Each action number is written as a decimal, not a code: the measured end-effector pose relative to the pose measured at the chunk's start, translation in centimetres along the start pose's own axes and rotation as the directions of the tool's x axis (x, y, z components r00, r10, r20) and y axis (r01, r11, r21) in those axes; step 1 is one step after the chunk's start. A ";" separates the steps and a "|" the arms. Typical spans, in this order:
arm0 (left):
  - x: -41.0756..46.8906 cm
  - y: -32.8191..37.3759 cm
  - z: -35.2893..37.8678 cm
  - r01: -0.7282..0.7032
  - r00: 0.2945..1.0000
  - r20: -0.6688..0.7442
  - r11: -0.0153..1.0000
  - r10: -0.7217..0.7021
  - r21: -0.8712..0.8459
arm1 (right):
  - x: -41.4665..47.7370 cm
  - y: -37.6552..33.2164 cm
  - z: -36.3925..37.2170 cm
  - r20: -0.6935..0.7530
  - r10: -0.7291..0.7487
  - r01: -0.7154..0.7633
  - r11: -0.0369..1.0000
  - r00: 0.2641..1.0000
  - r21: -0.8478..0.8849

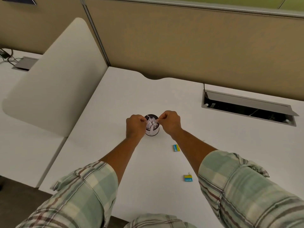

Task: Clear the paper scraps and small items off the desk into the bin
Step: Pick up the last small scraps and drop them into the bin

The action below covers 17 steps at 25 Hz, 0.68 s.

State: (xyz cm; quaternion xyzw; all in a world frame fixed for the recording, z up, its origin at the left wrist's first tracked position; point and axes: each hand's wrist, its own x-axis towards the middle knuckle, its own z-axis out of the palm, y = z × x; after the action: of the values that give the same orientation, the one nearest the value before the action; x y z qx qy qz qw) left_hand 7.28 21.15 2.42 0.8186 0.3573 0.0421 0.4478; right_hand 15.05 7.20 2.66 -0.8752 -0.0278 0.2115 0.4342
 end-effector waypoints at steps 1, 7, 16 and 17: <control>-0.1 0.1 0.1 0.006 1.000 0.002 1.000 -0.006 -0.008 | -0.1 0.2 -0.3 -0.003 -0.004 0.004 1.000 1.000 0.010; -1.1 0.2 0.4 -0.048 0.994 -0.099 0.999 0.047 -0.005 | -0.4 1.7 -2.3 -0.022 -0.021 0.021 1.000 1.000 0.012; -0.4 -3.5 1.0 -0.050 0.976 -0.215 0.997 0.037 -0.056 | 1.7 5.3 -2.6 0.055 -0.017 0.025 0.990 0.998 -0.141; -0.1 -4.3 1.0 -0.041 0.980 -0.196 0.999 0.035 -0.027 | 2.1 5.6 -2.2 0.063 -0.017 0.027 0.988 0.998 -0.154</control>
State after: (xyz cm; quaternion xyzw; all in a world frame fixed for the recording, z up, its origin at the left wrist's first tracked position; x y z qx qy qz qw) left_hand 5.26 21.81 -1.42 0.8100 0.3832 0.1365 0.4224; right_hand 17.09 2.51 -1.22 -0.8989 -0.0670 0.2308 0.3663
